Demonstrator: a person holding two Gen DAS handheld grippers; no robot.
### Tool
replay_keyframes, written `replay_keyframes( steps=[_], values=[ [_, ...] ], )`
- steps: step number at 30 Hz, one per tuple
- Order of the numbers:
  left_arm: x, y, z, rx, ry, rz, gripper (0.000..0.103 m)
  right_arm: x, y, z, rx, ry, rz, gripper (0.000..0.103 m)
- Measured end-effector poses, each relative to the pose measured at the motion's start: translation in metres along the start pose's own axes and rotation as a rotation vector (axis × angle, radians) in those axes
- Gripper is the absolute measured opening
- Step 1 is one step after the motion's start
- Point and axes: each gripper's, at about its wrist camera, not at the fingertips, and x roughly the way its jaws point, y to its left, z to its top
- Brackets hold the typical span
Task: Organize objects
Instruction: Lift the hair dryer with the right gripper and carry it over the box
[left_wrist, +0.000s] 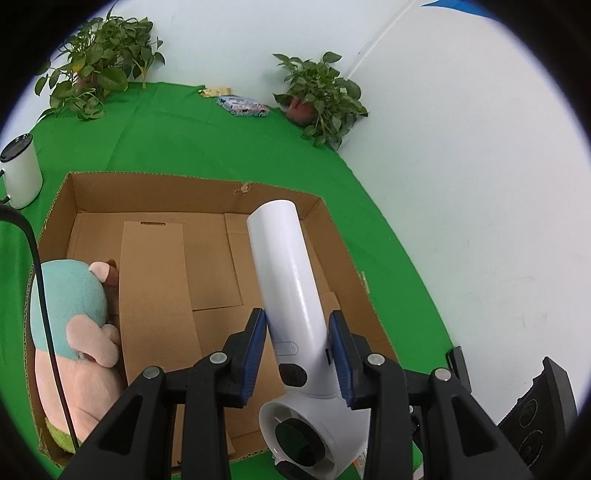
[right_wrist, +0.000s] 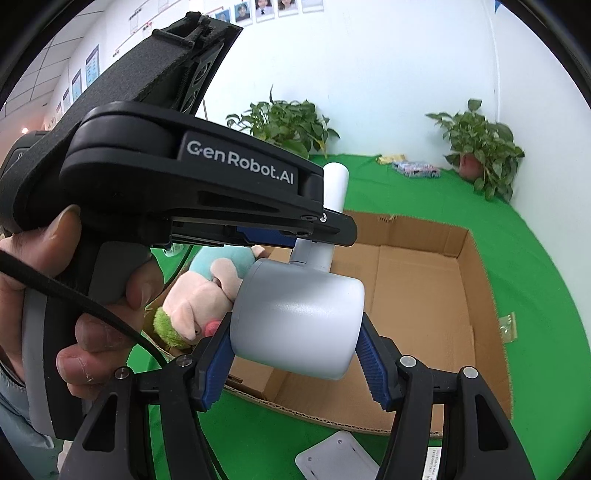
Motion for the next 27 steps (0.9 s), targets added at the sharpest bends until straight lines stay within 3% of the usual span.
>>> replay_keyframes(
  steps=[13, 27],
  values=[
    [0.062, 0.024, -0.001, -0.02, 0.149, 0.051, 0.034, 0.058, -0.028, -0.026, 0.079, 0.135, 0.05, 0.059],
    [0.105, 0.033, -0.016, 0.005, 0.256, 0.177, 0.034, 0.109, -0.057, -0.051, 0.172, 0.307, 0.157, 0.059]
  ],
)
